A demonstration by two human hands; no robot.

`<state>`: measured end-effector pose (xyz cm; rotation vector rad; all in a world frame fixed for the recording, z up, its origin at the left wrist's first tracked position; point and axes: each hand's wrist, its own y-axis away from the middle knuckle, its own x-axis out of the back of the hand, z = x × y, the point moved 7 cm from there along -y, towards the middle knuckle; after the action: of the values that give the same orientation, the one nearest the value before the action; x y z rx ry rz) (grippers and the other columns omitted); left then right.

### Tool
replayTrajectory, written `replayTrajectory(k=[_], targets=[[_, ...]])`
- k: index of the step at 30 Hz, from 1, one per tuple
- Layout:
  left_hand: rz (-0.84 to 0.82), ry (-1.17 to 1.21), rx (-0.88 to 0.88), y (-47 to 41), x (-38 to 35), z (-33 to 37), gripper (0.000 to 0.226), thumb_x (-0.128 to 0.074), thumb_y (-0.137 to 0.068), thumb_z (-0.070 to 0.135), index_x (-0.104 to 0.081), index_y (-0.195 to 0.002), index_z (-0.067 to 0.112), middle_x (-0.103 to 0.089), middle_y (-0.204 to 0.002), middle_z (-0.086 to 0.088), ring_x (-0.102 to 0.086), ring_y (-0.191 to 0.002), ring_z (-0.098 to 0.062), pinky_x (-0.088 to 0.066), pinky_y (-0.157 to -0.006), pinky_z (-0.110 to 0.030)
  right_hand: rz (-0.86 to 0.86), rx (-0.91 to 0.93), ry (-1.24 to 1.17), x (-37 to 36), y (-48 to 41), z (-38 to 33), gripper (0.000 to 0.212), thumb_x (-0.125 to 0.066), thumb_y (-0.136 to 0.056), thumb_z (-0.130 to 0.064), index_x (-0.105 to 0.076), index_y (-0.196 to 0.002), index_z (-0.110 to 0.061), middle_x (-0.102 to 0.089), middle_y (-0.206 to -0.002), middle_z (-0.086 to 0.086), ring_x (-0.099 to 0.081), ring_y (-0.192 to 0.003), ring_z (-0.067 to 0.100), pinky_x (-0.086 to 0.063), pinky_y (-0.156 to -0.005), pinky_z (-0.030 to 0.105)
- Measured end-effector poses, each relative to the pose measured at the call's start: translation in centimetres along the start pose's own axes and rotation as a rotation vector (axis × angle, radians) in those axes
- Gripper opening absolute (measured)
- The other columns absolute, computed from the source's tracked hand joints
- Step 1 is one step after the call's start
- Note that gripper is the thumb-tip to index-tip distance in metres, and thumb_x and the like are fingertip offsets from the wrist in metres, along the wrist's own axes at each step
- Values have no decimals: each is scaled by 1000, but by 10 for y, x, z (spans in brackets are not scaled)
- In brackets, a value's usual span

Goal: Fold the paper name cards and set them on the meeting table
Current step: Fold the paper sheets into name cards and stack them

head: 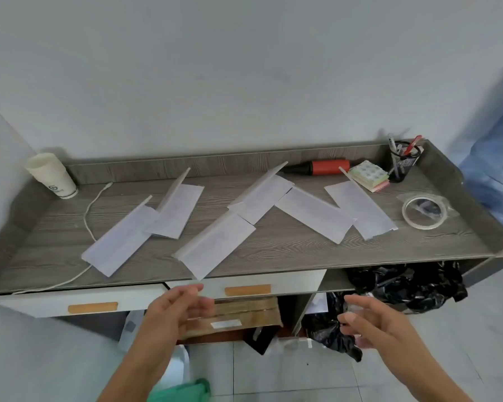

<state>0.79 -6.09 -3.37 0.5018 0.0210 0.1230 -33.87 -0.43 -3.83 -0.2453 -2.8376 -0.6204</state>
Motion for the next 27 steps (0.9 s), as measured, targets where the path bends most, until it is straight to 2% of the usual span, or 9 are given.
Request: replayTrajectory(k=[4, 7, 12, 16, 17, 19, 21, 24, 27], targets=[[-57, 358, 274, -49, 5, -12, 45, -49, -94, 41, -56, -112, 0, -67, -107, -24, -66, -96, -35, -54, -79, -42, -16, -11, -16, -4, -2, 1, 24, -63, -88, -10, -64, -109, -22, -77, -85, 7, -73, -81, 22, -55, -70, 36], [-66, 511, 365, -84, 5, -16, 54, -51, -92, 48, -50, -114, -1, -63, -112, -25, -63, -103, -37, -55, -81, -44, -20, -14, -15, -8, -6, 0, 24, -63, -88, -10, -63, -110, -20, -77, -85, 6, -74, -79, 19, -53, -68, 35], [-43, 542, 355, -116, -4, -6, 23, -55, -95, 21, -51, -105, 1, -65, -105, -22, -72, -77, -31, -62, -60, -35, -22, -15, -12, -14, -10, -1, 23, -63, -89, -14, -62, -110, -23, -78, -86, 1, -74, -81, 16, -51, -66, 32], [-56, 610, 309, -118, -8, -1, 23, -50, -95, 4, -52, -116, -4, -74, -81, -20, -74, -64, -26, -61, -52, -30, -18, 3, 39, -16, -16, -4, 21, -63, -89, -17, -62, -108, -27, -78, -86, -1, -73, -82, 14, -58, -75, 39], [-69, 587, 302, -115, -9, -1, 24, -51, -94, 3, -52, -117, -4, -74, -78, -20, -74, -70, -27, -61, -53, -29, -18, 11, 59, -16, -18, -6, 20, -64, -89, -17, -62, -107, -27, -78, -86, -2, -73, -81, 13, -57, -75, 39], [-86, 525, 281, -111, -8, -2, 28, -51, -94, 2, -49, -121, -4, -72, -88, -21, -70, -81, -26, -60, -53, -27, -12, 25, 83, -16, -24, -12, 19, -65, -88, -18, -63, -105, -26, -78, -84, -4, -73, -79, 12, -56, -75, 36], [-104, 441, 234, -110, -7, -2, 28, -50, -94, 1, -48, -122, -2, -69, -95, -21, -71, -77, -23, -59, -52, -25, -1, 42, 91, -16, -31, -20, 17, -65, -88, -19, -64, -104, -25, -78, -85, -2, -73, -79, 12, -55, -72, 32], [-140, 252, 108, -111, -5, -1, 25, -50, -94, 0, -53, -119, 2, -74, -87, -17, -73, -69, -20, -59, -56, -27, 27, 32, 46, -14, -52, -30, 17, -63, -89, -19, -65, -107, -17, -77, -90, 8, -73, -81, 19, -51, -64, 26], [-176, 114, 14, -112, -5, -3, 22, -53, -93, 0, -57, -113, 8, -77, -83, -14, -73, -71, -22, -59, -60, -27, 74, -48, -59, -7, -79, -32, 19, -60, -92, -28, -66, -104, -15, -77, -92, 9, -73, -83, 23, -51, -66, 30]])
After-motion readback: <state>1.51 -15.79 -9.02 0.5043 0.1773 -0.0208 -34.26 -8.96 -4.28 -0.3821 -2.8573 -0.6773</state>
